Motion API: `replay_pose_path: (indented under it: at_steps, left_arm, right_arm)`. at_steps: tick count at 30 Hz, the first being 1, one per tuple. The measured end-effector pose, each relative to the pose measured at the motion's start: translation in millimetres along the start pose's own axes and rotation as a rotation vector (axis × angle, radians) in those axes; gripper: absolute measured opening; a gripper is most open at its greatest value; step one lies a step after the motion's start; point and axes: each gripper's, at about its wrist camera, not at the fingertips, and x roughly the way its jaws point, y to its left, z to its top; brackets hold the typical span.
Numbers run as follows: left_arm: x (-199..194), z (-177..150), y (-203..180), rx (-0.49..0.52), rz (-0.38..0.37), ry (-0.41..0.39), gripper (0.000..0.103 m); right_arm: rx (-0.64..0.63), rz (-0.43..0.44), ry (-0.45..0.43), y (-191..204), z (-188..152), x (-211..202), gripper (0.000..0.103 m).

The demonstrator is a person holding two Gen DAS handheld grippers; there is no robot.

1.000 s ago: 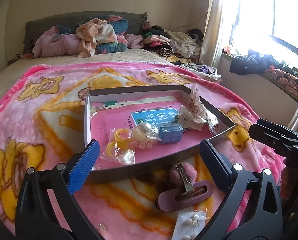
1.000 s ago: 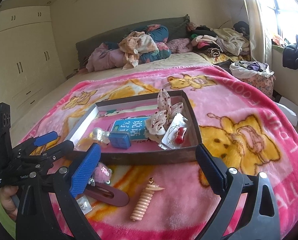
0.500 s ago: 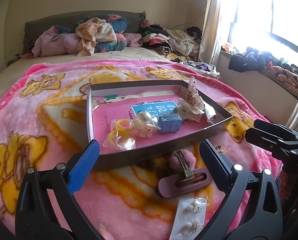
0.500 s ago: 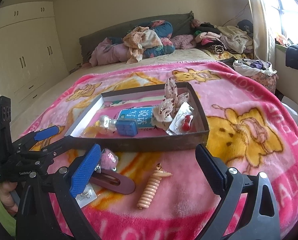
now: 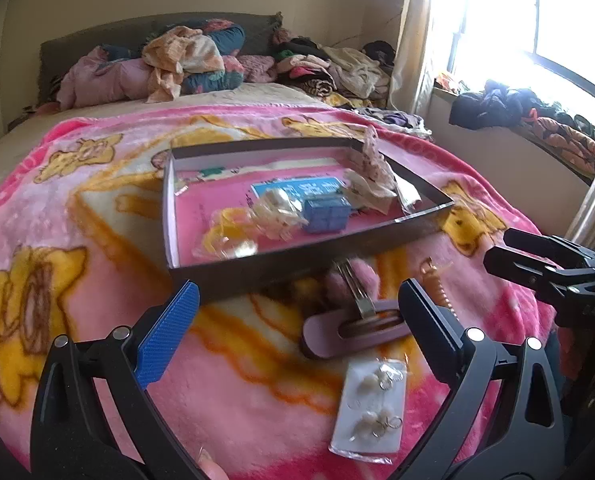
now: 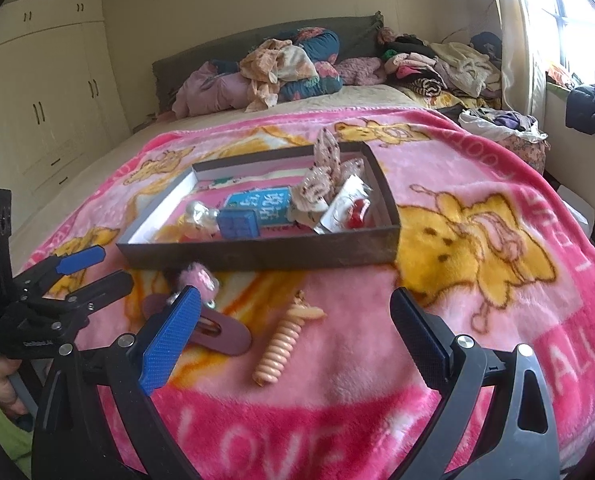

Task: Organize jewelry
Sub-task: 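Withdraw both open tools toward the pom-pom clip and spiral hair tie, then grasp the pink pom-pom hair clip with the left tool while the right tool grasps the spiral hair tie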

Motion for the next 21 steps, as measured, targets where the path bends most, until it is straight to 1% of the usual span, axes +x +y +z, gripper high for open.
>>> replay_pose_path:
  at_steps: [9, 16, 21]
  left_arm:
    - [7, -18, -8, 0.032, -0.034, 0.059, 0.091]
    - [19, -23, -8, 0.037, -0.04, 0.095, 0.091]
    - [27, -16, 1, 0.014, -0.049, 0.101, 0.091]
  right_arm:
    - [0.018, -0.009, 0.063, -9, -14, 11, 0.093]
    - [0.021, 0.014, 0.112, -7, -19, 22, 0.092]
    - [0.012, 0.034, 0.15, -4, -20, 32, 0.083]
